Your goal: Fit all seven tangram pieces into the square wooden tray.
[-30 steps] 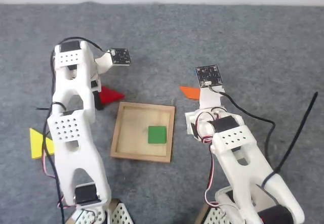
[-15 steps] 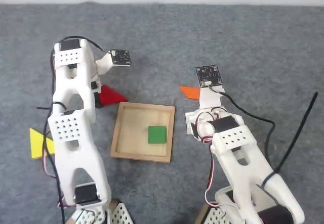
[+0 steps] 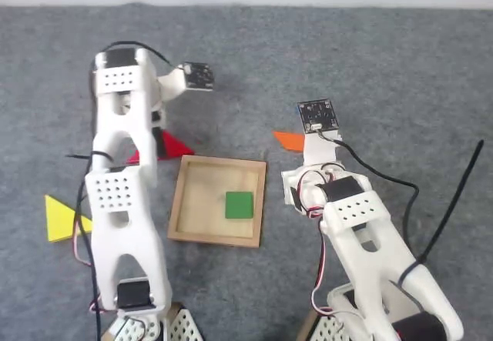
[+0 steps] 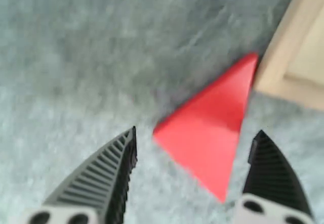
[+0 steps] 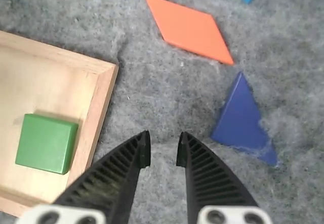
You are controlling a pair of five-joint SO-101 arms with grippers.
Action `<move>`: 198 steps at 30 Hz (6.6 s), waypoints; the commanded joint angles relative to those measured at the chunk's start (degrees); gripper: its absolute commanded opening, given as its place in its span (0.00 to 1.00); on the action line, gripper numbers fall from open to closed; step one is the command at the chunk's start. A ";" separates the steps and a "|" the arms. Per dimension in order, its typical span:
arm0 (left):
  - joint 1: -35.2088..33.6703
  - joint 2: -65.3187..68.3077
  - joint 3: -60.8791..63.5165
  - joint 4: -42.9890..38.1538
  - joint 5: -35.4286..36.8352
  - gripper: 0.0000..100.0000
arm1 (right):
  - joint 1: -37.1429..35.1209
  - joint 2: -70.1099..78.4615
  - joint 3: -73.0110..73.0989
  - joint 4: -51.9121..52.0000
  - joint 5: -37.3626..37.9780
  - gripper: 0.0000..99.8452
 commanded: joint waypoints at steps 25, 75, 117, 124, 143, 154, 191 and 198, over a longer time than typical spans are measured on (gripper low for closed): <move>-2.29 5.01 -1.45 -3.87 0.35 0.39 | 0.75 -3.03 -0.79 -0.40 1.23 0.11; -2.11 -8.79 0.31 4.57 5.54 0.20 | 0.92 -3.03 -0.88 -0.57 1.32 0.11; 25.32 -60.66 85.76 -25.32 -22.33 0.27 | 7.78 -18.51 4.31 -0.04 1.32 0.11; 25.23 -61.19 83.38 -25.67 -19.16 0.36 | 7.78 -18.42 4.40 -0.04 1.32 0.11; -0.97 -96.09 93.76 -14.95 10.64 0.35 | -2.07 -18.42 3.96 5.32 10.37 0.05; -13.71 -128.97 121.98 -22.59 47.47 0.05 | -21.93 -18.24 -0.70 13.76 17.76 0.01; 5.54 -76.92 107.38 -42.73 78.15 0.04 | -30.11 -13.76 4.48 7.16 10.55 0.01; 7.91 -75.52 103.69 -42.81 78.24 0.04 | -25.63 -30.55 11.08 7.16 10.46 0.01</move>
